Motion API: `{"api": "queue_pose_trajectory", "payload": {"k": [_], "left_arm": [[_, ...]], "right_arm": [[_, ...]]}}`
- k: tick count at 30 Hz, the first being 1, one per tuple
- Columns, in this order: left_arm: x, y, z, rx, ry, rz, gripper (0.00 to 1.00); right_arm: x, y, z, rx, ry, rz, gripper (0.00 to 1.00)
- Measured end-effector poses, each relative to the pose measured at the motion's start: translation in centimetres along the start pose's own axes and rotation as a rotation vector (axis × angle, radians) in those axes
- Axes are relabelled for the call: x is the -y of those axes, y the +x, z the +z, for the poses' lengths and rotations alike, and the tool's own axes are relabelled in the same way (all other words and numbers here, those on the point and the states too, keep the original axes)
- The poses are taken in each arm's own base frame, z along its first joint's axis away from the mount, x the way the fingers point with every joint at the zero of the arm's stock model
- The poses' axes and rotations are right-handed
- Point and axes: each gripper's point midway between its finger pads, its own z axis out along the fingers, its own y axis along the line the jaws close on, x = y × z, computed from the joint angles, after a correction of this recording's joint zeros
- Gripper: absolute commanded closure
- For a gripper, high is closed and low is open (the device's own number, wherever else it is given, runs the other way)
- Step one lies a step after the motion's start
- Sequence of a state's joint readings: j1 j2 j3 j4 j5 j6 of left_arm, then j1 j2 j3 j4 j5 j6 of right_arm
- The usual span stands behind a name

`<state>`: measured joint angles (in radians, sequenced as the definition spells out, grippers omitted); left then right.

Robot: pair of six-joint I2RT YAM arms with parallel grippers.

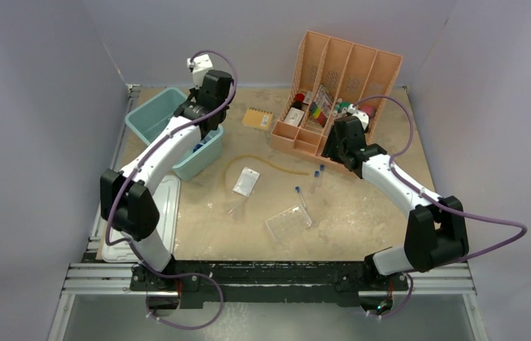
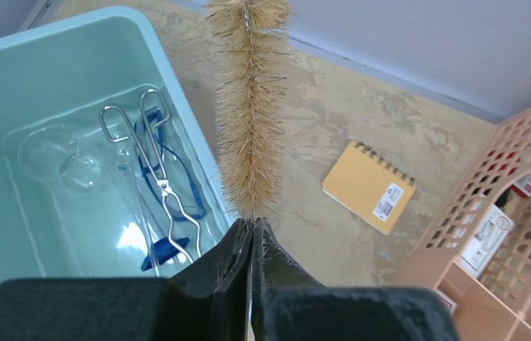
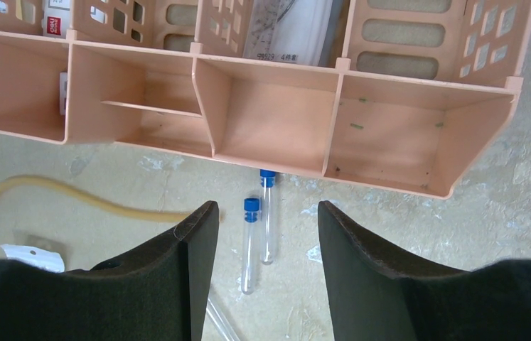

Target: Organize the chemistry lab equipment

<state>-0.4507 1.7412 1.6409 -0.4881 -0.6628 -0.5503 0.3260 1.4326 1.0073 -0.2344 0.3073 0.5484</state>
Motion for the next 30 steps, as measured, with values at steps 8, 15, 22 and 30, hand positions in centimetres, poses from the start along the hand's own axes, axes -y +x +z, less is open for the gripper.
{"api": "queue_pose_trajectory", "payload": {"k": [8, 15, 22, 30], "left_arm": [[-2.4, -1.2, -1.6, 0.084, -0.024, -0.104, 1.0], [-7.2, -1.0, 2.9, 0.039, -0.16, -0.225, 1.0], [-9.5, 4.1, 8.4, -0.12, -0.229, -0.304, 1.0], [-8.3, 8.4, 10.5, -0.261, -0.183, -0.374, 0.8]], "right_arm": [[0.1, 0.0, 0.0, 0.002, 0.004, -0.001, 0.44], [0.3, -0.1, 0.0, 0.008, 0.014, -0.007, 0.44], [0.4, -0.2, 0.1, 0.011, 0.019, -0.015, 0.43], [0.8, -0.4, 0.1, 0.023, 0.041, -0.027, 0.43]]}}
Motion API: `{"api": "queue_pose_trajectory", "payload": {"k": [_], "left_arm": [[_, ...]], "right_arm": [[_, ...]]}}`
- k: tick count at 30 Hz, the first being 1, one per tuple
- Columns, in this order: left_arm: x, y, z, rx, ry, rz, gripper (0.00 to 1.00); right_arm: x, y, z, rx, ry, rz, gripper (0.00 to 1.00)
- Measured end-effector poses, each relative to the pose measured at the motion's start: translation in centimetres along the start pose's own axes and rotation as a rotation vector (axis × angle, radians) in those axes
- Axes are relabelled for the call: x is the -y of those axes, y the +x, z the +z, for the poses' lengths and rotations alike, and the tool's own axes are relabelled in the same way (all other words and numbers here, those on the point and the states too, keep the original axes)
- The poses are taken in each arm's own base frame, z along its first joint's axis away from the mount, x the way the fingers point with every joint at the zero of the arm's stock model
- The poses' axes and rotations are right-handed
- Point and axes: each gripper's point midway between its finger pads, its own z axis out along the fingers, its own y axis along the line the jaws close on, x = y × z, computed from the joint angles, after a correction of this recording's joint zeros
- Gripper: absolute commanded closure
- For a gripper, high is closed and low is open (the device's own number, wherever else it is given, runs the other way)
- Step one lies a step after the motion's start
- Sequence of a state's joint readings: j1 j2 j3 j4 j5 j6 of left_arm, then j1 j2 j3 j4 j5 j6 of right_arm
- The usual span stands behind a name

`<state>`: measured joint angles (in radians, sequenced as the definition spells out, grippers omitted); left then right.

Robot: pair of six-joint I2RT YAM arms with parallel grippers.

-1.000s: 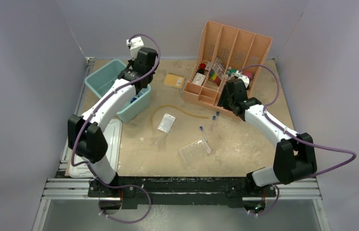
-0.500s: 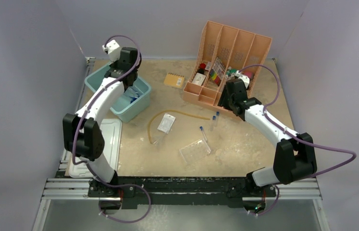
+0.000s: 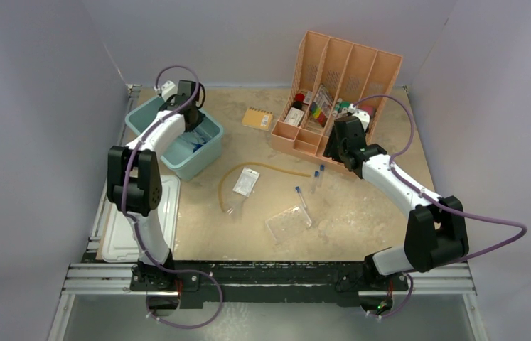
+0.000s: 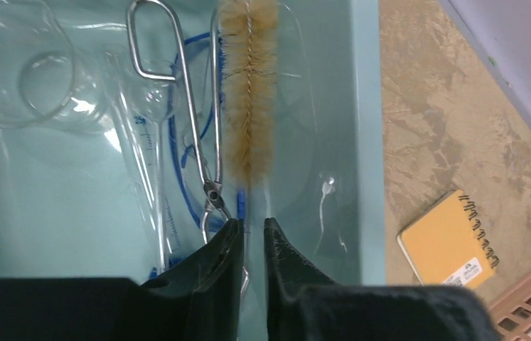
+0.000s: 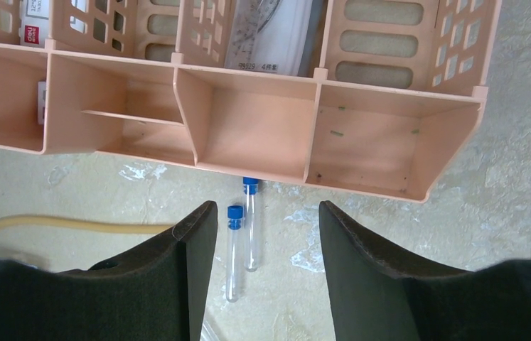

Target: Organize the chemistry lab equipment

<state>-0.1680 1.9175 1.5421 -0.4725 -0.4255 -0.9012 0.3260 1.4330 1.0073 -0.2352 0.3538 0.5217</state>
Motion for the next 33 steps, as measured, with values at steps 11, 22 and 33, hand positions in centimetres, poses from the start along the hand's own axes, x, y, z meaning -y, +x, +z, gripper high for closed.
{"api": "queue_pose_trajectory", "payload": {"k": [11, 22, 33], "left_arm": [[0.5, 0.8, 0.1, -0.043, 0.03, -0.01, 0.63], [8.9, 1.8, -7.8, -0.043, 0.369, 0.252, 0.47], [14.6, 7.7, -14.9, -0.054, 0.659, 0.588, 0.53]], "right_arm": [[0.1, -0.1, 0.0, 0.002, 0.003, -0.007, 0.43], [0.1, 0.0, 0.0, 0.001, 0.001, -0.007, 0.43], [0.0, 0.0, 0.0, 0.0, -0.001, -0.006, 0.43]]}}
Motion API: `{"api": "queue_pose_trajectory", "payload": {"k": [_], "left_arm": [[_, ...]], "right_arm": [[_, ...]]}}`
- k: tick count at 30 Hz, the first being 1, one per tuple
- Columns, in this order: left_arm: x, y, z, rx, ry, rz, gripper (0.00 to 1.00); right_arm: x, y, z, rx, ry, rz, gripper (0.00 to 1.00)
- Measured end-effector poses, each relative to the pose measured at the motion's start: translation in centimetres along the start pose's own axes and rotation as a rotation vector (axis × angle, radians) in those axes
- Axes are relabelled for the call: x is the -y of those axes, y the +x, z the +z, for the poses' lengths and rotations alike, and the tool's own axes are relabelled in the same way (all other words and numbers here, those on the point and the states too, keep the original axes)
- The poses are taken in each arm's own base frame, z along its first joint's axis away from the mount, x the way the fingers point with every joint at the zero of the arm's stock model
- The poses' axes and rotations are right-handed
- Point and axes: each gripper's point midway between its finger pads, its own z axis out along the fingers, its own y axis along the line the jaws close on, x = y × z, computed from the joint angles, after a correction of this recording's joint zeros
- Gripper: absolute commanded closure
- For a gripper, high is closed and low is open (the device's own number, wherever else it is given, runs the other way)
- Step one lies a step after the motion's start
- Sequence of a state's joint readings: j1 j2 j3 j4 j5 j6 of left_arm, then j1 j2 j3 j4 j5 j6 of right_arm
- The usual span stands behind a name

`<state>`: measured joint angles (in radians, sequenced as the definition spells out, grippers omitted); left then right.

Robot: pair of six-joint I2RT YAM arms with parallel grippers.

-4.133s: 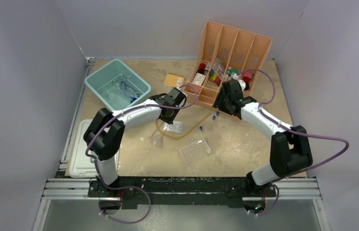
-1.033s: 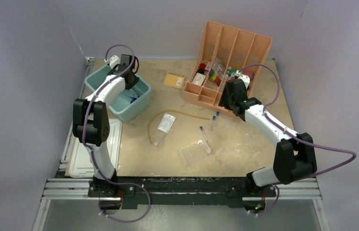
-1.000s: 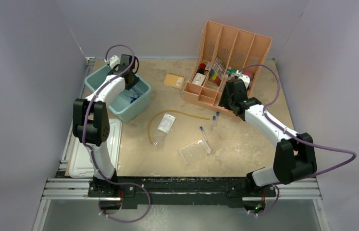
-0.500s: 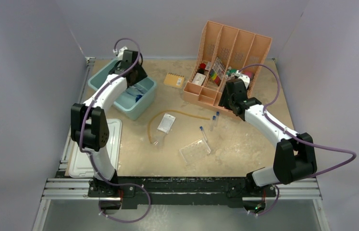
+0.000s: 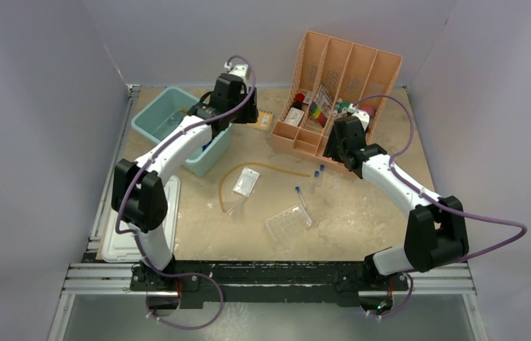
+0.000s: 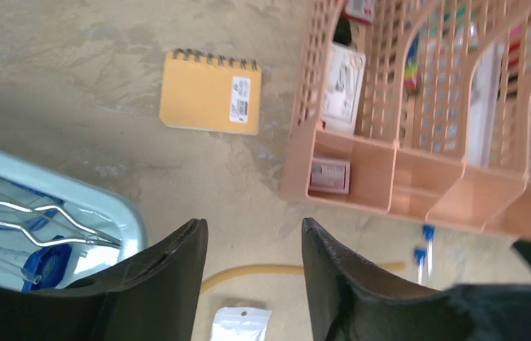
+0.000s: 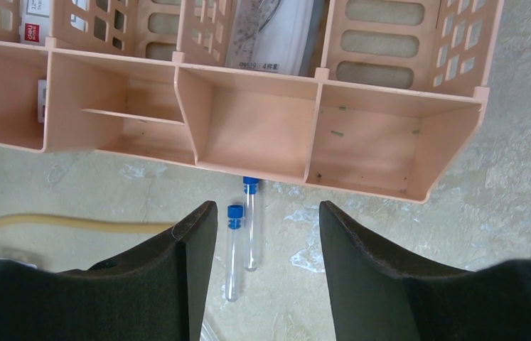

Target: Organize the chemistry lab equipment

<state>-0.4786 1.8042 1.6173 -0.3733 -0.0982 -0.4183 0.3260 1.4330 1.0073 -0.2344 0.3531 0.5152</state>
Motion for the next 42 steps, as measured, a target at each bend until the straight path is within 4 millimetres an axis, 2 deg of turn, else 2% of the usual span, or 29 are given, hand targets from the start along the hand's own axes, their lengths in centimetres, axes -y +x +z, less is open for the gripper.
{"api": "queue_pose_trajectory", "payload": {"k": [3, 7, 10, 12, 15, 22, 30, 34, 39, 41, 42], "left_arm": [[1.2, 1.8, 0.2, -0.054, 0.04, 0.103, 0.64], [3.2, 7.0, 1.8, -0.189, 0.103, 0.252, 0.7], [3.4, 12.2, 3.2, -0.313, 0.136, 0.333, 0.69], [2.8, 14.7, 3.6, -0.379, 0.14, 0.359, 0.66], [1.8, 16.9, 4.0, -0.445, 0.144, 0.398, 0.58], [1.0, 17.5, 4.7, -0.5, 0.153, 0.5, 0.45], [-0.1, 19.2, 5.0, -0.588, 0.158, 0.581, 0.41], [-0.6, 20.3, 5.6, -0.617, 0.157, 0.597, 0.44], [-0.4, 20.0, 6.3, -0.594, 0.159, 0.6, 0.5], [-0.3, 19.8, 6.5, -0.583, 0.16, 0.6, 0.57], [-0.2, 19.8, 6.6, -0.58, 0.161, 0.6, 0.64]], "right_arm": [[0.0, 0.0, 0.0, 0.0, 0.0, 0.0, 0.43], [0.0, 0.0, 0.0, 0.0, 0.0, 0.0, 0.42], [0.0, 0.0, 0.0, 0.002, 0.002, 0.0, 0.42], [0.1, -0.1, 0.0, 0.003, 0.004, 0.0, 0.42], [0.1, -0.1, 0.0, 0.003, 0.004, 0.0, 0.42], [0.3, -0.2, 0.0, 0.009, 0.015, 0.0, 0.42], [0.4, -0.2, 0.0, 0.012, 0.022, -0.001, 0.42], [0.5, -0.3, 0.0, 0.015, 0.027, -0.001, 0.42], [0.5, -0.3, 0.0, 0.016, 0.028, -0.003, 0.42], [0.6, -0.3, 0.0, 0.019, 0.033, -0.004, 0.42], [0.7, -0.4, 0.1, 0.021, 0.037, -0.004, 0.42]]}}
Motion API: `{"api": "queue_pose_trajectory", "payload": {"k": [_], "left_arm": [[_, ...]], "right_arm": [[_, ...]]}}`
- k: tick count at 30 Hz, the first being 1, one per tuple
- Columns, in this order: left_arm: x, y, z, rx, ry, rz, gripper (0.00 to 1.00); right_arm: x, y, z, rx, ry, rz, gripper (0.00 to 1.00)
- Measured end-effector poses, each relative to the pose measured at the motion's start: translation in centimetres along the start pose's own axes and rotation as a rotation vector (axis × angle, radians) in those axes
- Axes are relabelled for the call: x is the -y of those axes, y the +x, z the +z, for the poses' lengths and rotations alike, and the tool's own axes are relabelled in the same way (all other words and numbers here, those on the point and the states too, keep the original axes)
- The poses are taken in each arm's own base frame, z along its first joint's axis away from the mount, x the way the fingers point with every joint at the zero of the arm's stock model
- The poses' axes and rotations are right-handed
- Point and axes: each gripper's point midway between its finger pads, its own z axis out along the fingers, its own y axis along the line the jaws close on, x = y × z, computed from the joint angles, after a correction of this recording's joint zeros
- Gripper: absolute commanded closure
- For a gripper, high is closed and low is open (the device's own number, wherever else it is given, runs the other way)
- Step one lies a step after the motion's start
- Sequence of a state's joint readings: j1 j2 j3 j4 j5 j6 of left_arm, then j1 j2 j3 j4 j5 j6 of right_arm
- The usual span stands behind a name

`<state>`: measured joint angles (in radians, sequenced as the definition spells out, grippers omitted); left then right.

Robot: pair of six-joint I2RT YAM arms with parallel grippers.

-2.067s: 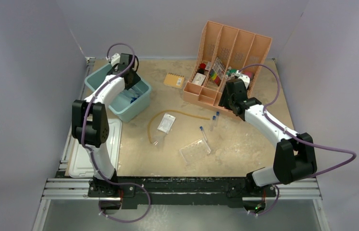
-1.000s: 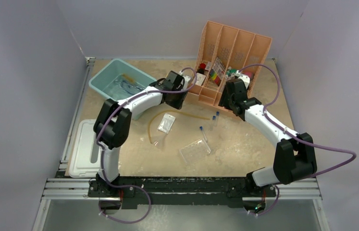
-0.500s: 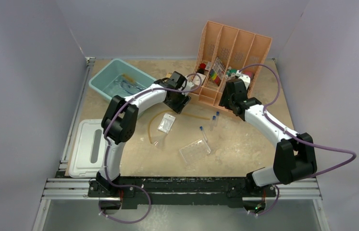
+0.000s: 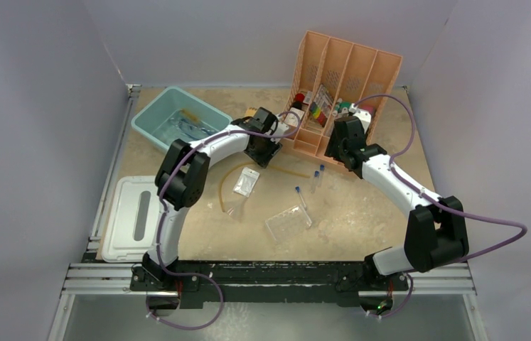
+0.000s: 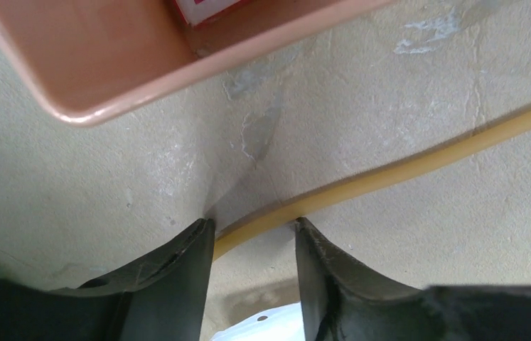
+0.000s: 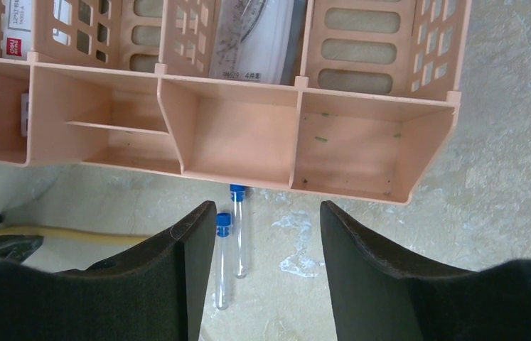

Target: Organize the chemistry lab equipment

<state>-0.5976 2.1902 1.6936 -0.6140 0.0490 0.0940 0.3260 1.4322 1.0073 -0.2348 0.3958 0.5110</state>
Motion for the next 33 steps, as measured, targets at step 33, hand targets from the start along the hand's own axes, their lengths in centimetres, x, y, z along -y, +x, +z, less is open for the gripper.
{"api": "queue_pose_trajectory", "payload": {"k": [33], "left_arm": [[-4.8, -6.9, -16.8, 0.245, -0.319, 0.054, 1.0]], "right_arm": [[0.4, -1.0, -0.6, 0.037, 0.014, 0.006, 0.42]]}}
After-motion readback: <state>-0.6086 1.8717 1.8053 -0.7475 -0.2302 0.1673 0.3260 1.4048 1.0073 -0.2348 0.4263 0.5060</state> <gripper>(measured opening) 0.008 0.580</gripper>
